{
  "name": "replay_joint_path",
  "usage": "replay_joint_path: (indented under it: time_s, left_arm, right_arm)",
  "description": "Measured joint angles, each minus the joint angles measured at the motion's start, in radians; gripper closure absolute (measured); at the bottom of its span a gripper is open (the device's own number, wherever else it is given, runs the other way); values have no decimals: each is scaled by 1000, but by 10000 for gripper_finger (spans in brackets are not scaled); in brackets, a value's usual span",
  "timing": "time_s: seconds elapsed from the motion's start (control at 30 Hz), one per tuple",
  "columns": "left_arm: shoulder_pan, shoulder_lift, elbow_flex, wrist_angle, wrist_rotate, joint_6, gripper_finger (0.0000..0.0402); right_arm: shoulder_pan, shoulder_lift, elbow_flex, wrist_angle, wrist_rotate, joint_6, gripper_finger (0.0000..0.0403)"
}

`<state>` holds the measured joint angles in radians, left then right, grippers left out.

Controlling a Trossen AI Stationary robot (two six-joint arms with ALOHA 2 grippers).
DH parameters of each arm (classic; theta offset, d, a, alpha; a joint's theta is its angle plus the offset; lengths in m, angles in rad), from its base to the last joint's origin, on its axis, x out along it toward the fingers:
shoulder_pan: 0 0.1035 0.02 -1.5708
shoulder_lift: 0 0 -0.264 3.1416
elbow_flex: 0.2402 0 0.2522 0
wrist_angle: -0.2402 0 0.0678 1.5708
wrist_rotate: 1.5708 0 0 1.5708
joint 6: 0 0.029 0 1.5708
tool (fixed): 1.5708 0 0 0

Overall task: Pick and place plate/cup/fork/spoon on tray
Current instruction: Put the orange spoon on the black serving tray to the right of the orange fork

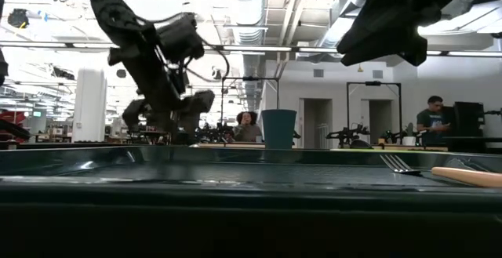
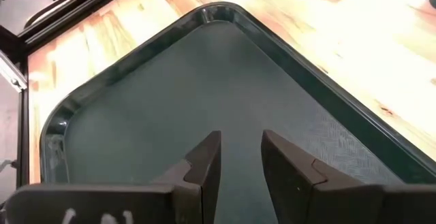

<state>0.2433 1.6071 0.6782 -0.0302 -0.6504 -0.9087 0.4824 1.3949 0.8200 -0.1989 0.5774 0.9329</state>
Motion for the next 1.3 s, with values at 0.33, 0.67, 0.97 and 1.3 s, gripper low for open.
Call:
replay_joint_path:
  time_s: [0.33, 0.67, 0.97, 1.3]
  left_arm:
    - [56, 156, 5, 10, -7, -70, 176]
    - [120, 155, 6, -43, 54, -39, 370]
    - [120, 112, 0, -42, 102, -15, 399]
    - [79, -45, -4, -96, 118, -4, 401]
  right_arm:
    - [3, 0, 0, -3, -4, -23, 272]
    - [4, 0, 0, -3, -5, -26, 272]
    - [4, 0, 0, -2, -5, -26, 272]
    - [4, 1, 0, 3, -3, -45, 272]
